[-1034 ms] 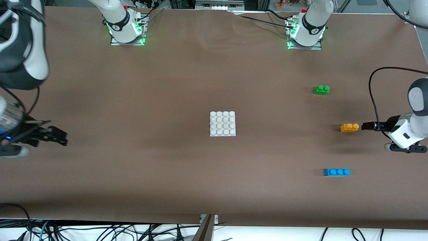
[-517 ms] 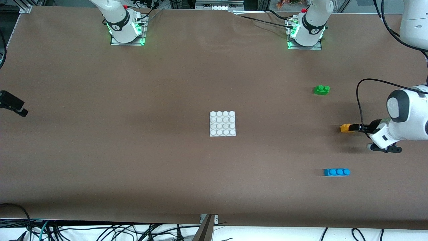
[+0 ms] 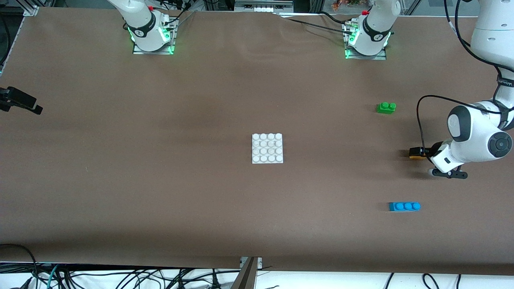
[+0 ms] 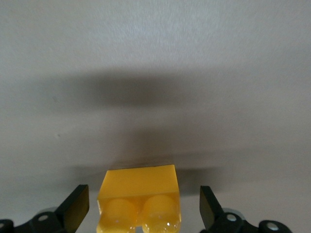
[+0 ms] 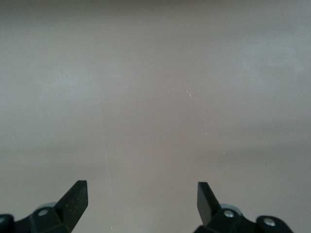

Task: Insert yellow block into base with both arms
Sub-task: 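Grasp the yellow brick with the left gripper, then carry the yellow brick with the left gripper over the white plate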

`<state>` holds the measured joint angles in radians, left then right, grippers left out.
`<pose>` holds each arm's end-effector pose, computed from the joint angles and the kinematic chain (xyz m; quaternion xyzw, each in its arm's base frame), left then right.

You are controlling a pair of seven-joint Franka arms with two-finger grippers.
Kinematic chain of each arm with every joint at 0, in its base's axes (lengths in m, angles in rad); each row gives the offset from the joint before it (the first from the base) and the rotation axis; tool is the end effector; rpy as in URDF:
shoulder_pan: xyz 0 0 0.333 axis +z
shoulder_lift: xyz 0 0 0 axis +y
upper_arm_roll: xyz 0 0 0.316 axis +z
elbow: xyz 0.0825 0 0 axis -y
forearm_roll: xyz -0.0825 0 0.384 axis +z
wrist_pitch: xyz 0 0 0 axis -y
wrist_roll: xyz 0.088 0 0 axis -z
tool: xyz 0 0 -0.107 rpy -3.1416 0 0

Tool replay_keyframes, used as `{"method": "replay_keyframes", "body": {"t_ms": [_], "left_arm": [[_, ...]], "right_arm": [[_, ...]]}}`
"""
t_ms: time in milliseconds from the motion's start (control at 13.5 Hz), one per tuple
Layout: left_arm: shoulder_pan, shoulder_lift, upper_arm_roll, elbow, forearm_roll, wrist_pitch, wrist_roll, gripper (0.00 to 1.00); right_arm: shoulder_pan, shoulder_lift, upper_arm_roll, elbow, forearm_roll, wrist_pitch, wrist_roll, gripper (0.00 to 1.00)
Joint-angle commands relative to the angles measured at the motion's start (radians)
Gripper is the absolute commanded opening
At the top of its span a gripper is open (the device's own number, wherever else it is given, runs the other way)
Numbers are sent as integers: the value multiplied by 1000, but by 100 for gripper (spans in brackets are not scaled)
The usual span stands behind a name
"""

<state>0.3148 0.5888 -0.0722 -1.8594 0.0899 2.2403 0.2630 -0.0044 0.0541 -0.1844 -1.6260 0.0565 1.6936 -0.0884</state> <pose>0.5982 0.1524 0.1853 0.9940 -0.0375 -0.1021 0.0144 0.5706 -0.1009 0.5790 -0.9983 0.0533 -0.0103 0.0219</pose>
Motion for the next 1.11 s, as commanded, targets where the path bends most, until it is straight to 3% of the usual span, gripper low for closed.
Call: {"method": "replay_keyframes", "body": {"t_ms": [0,74,148,222,295,665,1034], "left_arm": [[6,-3,0,-17,24,13,21,88],[6,0,0,-17,24,9,21,75],[4,0,2,-15,24,1,22,51],[4,2,5,-11,24,-14,33,39],[6,-1,5,-7,22,-39,47,34],[-23,-69,-12,117,24,-259,35,31],[-172,-113,-20,259,7,-447,-19,30]], "right_arm": [[-9,-22,8,-6,-53,-20,-11,100],[-9,-23,8,-6,-63,-28,-11,100],[-9,-22,8,-8,-63,-29,-11,100],[-9,-17,7,-6,-63,-28,-14,100],[-9,-19,6,-6,-64,-32,-14,100],[-8,3,5,21,-63,-31,-16,100],[-2,10,8,34,-60,-28,-14,100]]}}
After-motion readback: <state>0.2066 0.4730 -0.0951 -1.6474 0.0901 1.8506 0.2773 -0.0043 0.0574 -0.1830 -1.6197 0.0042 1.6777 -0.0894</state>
